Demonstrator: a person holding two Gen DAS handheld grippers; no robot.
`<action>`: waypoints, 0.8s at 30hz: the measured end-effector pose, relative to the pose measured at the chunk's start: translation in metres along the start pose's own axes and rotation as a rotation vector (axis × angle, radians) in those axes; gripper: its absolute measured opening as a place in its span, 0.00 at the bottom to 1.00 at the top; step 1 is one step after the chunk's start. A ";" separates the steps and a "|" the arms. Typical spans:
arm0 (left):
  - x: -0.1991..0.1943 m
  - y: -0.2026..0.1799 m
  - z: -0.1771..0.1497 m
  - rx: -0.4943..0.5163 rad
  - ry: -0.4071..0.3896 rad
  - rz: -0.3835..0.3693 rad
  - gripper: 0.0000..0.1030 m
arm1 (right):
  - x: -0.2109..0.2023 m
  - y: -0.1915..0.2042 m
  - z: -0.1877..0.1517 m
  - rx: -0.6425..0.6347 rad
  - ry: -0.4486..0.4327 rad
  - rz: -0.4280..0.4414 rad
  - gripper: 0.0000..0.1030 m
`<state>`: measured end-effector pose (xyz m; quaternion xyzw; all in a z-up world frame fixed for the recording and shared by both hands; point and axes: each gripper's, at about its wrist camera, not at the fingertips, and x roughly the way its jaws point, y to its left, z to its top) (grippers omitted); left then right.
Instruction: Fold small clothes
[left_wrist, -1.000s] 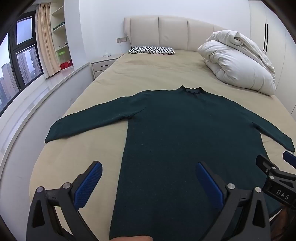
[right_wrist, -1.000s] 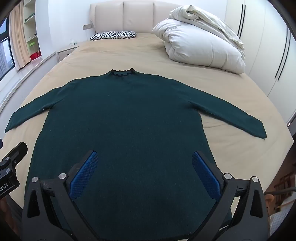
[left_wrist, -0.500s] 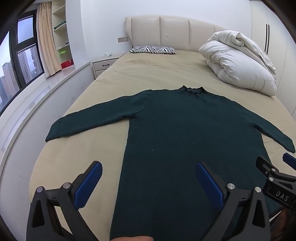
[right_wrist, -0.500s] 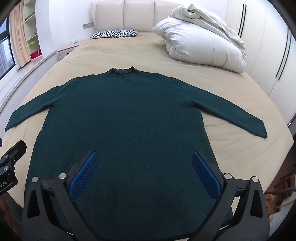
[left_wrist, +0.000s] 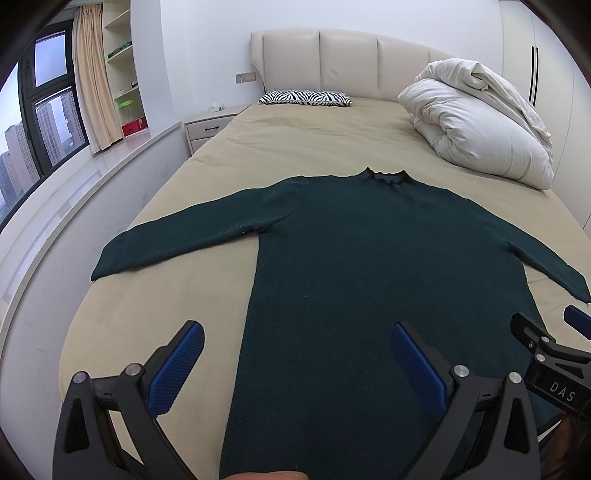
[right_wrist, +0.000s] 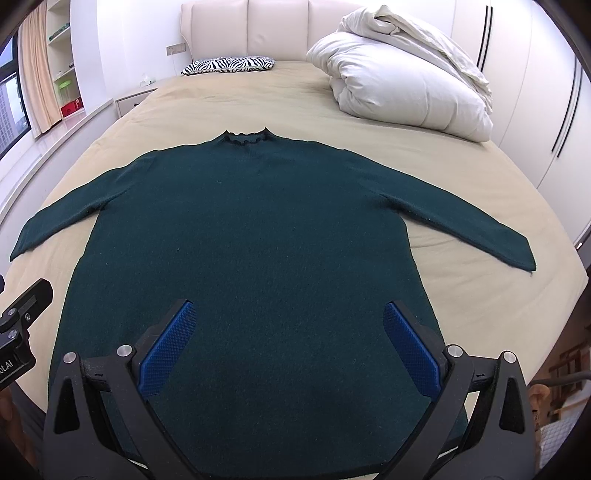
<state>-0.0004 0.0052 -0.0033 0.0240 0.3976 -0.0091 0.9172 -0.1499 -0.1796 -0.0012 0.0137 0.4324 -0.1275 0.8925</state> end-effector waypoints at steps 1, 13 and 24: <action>0.000 0.000 0.000 0.000 0.000 0.000 1.00 | 0.000 0.000 0.000 0.000 0.000 0.000 1.00; 0.000 0.000 0.000 0.000 0.002 0.000 1.00 | 0.001 0.001 0.000 -0.001 0.003 0.000 1.00; 0.001 0.004 -0.001 -0.001 0.002 0.000 1.00 | 0.002 0.002 0.000 -0.002 0.006 0.000 1.00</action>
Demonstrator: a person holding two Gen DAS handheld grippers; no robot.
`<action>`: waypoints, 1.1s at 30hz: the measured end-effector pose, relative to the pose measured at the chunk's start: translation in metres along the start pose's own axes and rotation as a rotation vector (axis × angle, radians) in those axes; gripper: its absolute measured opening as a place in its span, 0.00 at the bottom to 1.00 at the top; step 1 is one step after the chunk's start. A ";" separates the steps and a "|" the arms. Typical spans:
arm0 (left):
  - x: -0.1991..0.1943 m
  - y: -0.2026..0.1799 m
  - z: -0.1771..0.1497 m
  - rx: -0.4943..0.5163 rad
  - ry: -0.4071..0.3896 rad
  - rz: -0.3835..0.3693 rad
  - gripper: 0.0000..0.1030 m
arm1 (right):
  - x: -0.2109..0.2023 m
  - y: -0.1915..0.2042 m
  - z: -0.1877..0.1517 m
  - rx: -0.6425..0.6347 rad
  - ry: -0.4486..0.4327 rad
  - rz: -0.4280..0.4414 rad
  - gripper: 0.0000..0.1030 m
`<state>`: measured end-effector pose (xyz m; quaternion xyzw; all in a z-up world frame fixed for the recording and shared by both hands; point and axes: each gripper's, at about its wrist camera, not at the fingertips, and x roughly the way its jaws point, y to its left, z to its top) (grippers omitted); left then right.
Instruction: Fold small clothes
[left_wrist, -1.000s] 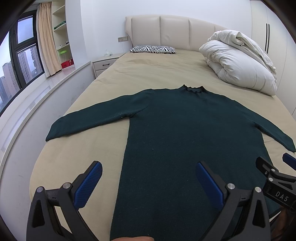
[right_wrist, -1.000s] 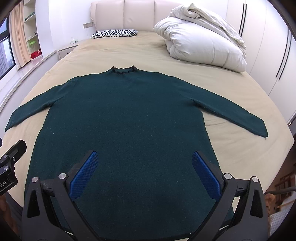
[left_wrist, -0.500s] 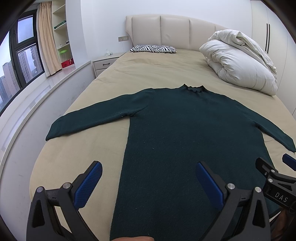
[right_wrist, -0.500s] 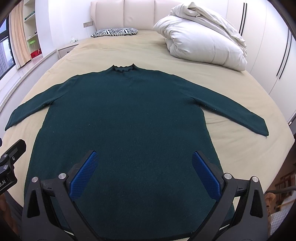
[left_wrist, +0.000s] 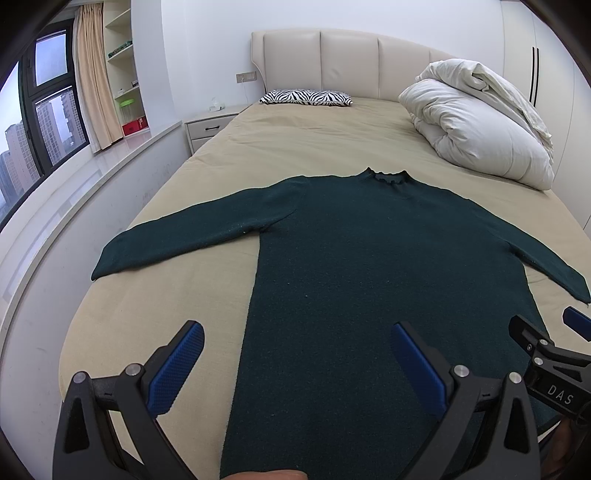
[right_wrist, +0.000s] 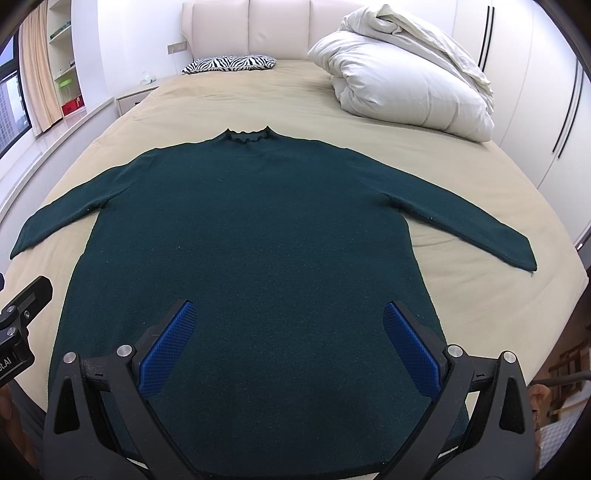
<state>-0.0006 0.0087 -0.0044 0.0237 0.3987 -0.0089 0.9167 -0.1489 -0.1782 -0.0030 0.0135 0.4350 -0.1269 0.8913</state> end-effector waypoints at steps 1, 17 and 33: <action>0.000 0.000 0.000 0.000 0.000 0.000 1.00 | 0.000 0.000 0.000 0.000 0.000 0.000 1.00; 0.000 0.000 0.000 -0.001 0.002 0.000 1.00 | 0.003 0.005 -0.003 -0.002 0.005 0.001 1.00; 0.000 0.000 0.000 0.001 0.002 0.001 1.00 | 0.004 0.004 -0.004 -0.002 0.015 0.005 1.00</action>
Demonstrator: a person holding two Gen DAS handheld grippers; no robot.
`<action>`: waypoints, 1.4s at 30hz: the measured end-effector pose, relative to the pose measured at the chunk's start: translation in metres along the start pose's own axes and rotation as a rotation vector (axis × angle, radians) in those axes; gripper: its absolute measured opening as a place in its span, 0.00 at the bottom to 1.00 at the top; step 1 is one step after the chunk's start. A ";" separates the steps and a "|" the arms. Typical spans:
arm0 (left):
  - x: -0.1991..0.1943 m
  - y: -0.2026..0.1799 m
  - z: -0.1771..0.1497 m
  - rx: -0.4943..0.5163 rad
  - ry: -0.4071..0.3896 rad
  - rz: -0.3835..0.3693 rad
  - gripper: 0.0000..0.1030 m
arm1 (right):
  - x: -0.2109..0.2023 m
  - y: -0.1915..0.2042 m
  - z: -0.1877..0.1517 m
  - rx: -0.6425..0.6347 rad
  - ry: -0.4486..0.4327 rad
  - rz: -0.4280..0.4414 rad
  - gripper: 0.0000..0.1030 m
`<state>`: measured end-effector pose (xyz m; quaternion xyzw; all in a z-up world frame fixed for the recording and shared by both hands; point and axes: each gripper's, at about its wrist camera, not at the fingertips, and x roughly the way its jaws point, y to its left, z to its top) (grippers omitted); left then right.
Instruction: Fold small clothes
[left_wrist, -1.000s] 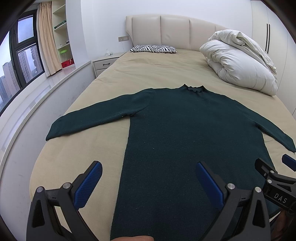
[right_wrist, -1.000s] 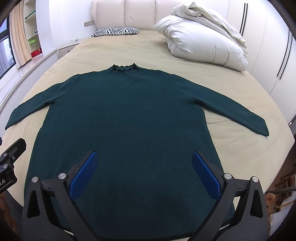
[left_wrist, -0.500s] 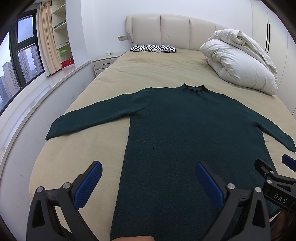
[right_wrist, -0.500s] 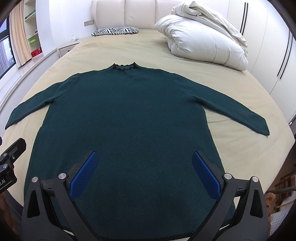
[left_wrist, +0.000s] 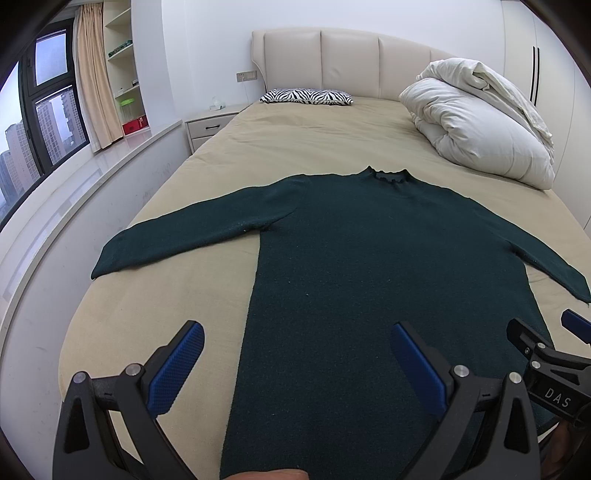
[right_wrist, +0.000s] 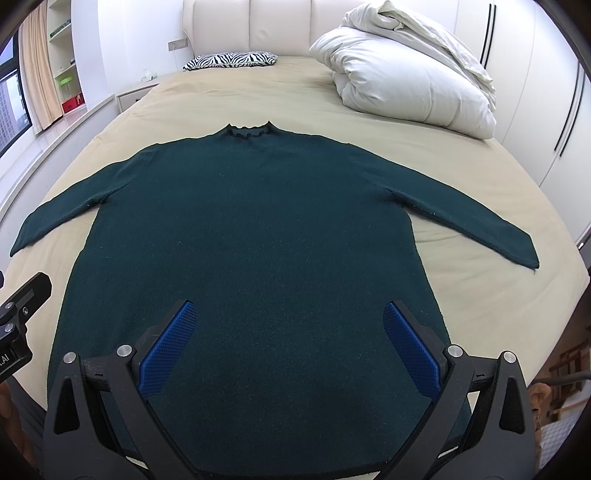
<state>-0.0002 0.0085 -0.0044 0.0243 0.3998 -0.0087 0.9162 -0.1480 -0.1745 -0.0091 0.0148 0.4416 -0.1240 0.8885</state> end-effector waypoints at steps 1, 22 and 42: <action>0.000 0.000 0.000 0.000 0.000 0.000 1.00 | 0.000 0.000 0.000 0.000 0.000 0.000 1.00; 0.044 -0.009 -0.023 0.031 0.155 -0.081 1.00 | 0.035 -0.205 0.000 0.487 -0.045 0.041 1.00; 0.091 -0.044 0.001 -0.201 0.372 -0.530 1.00 | 0.158 -0.526 -0.036 1.260 -0.153 0.189 0.60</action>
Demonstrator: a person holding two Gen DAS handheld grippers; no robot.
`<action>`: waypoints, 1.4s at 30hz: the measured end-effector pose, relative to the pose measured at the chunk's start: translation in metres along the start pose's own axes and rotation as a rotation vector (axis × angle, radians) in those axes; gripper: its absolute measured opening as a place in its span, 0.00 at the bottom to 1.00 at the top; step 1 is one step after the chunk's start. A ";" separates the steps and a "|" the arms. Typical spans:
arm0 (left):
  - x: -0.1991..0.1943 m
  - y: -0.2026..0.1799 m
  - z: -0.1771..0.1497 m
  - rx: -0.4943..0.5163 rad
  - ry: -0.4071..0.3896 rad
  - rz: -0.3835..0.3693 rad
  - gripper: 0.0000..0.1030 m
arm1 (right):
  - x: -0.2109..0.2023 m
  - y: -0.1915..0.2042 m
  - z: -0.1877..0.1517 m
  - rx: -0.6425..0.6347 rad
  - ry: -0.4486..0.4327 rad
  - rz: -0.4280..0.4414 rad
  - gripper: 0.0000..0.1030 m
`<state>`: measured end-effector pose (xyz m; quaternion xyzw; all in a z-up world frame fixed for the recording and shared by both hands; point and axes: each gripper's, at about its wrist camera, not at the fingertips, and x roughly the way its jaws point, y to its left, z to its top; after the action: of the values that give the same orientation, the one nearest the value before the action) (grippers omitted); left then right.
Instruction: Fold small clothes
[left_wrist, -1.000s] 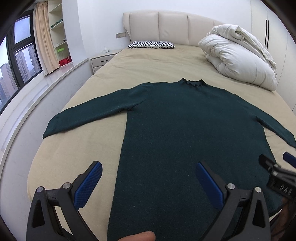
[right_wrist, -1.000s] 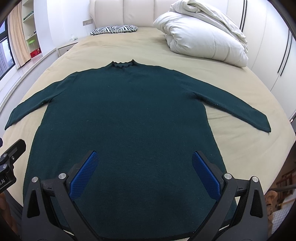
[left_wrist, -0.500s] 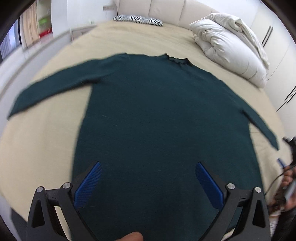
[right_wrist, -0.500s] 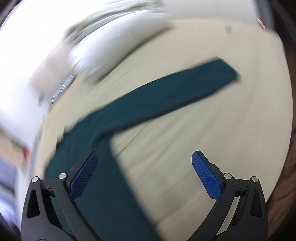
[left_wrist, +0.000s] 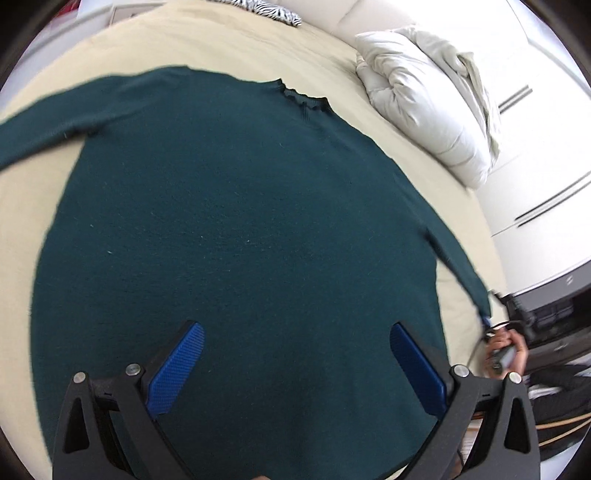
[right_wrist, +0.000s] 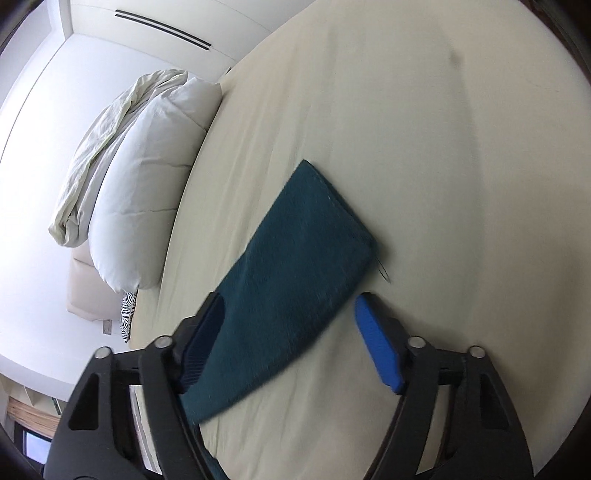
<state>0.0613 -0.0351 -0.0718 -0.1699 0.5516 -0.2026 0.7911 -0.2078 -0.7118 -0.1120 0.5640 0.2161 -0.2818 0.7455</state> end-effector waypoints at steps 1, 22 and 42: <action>0.003 0.003 0.003 -0.007 0.002 0.000 1.00 | 0.006 -0.001 0.005 0.006 -0.004 -0.013 0.52; 0.001 0.046 0.053 -0.093 -0.160 -0.197 1.00 | 0.059 0.260 -0.193 -0.764 0.226 0.205 0.06; 0.047 0.056 0.121 -0.109 -0.109 -0.207 1.00 | 0.161 0.283 -0.336 -0.882 0.536 0.275 0.71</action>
<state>0.1977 -0.0047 -0.0965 -0.2794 0.4975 -0.2435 0.7843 0.0987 -0.3586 -0.1021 0.2725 0.4207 0.0902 0.8606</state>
